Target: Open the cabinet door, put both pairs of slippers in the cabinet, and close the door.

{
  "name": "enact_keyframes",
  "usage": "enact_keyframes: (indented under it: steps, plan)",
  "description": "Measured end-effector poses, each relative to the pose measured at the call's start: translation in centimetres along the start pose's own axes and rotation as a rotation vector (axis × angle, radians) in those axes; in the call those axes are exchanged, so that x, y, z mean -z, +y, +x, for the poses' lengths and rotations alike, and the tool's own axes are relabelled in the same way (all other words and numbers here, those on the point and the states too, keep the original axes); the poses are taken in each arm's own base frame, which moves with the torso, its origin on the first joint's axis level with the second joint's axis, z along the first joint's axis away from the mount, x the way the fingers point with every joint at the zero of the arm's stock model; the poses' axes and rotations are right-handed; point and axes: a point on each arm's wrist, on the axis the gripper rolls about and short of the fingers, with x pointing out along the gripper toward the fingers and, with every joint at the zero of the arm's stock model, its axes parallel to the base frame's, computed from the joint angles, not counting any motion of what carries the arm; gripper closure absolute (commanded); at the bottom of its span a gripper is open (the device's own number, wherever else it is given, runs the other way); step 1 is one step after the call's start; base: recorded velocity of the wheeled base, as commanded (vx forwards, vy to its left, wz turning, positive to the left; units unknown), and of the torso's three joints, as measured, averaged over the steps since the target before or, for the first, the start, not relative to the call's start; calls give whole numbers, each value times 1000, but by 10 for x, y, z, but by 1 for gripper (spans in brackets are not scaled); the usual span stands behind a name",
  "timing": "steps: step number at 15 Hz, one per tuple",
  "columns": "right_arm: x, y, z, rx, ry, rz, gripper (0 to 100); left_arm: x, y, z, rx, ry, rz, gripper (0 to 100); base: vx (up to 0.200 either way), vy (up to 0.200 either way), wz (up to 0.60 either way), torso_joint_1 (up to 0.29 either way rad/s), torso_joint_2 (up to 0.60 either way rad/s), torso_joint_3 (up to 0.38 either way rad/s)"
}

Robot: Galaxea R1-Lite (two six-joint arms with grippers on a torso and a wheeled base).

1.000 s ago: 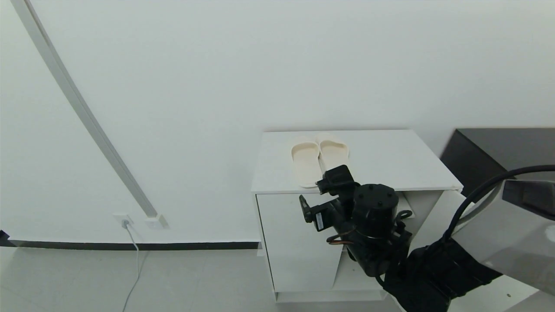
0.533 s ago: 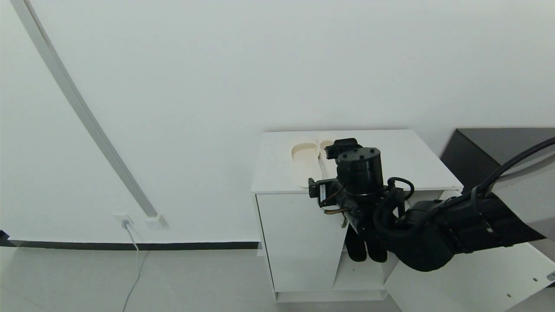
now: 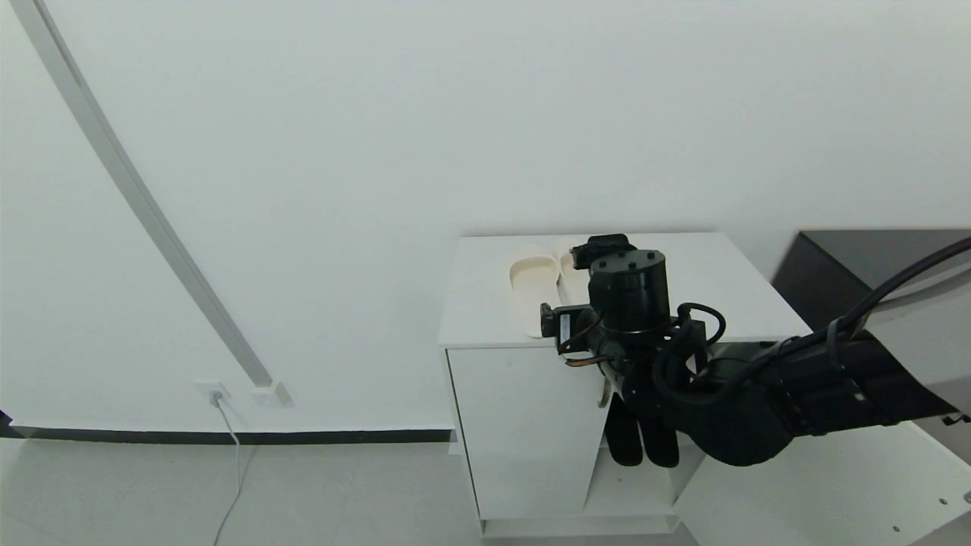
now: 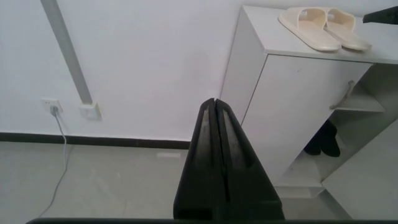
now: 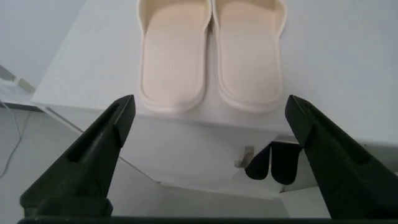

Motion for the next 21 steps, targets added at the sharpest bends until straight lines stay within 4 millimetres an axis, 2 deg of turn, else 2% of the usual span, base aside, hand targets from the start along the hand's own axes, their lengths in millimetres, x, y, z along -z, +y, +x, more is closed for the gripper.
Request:
enact_keyframes:
  steps: [6,13,16,21]
  plan:
    - [4,0,0,-8,12,5,0,0,0,0,0,0,0,100,200,0,0,6,4,2]
    - [30,4,6,-82,34,-9,0,0,0,0,-3,0,-1,100,0,0,0,0,0,0]
    - [38,8,22,-93,32,-6,0,0,0,0,-3,0,-1,100,0,0,0,0,0,0]
    - [39,8,64,-103,-14,-31,0,0,0,0,-3,0,-1,100,0,0,0,0,0,0]
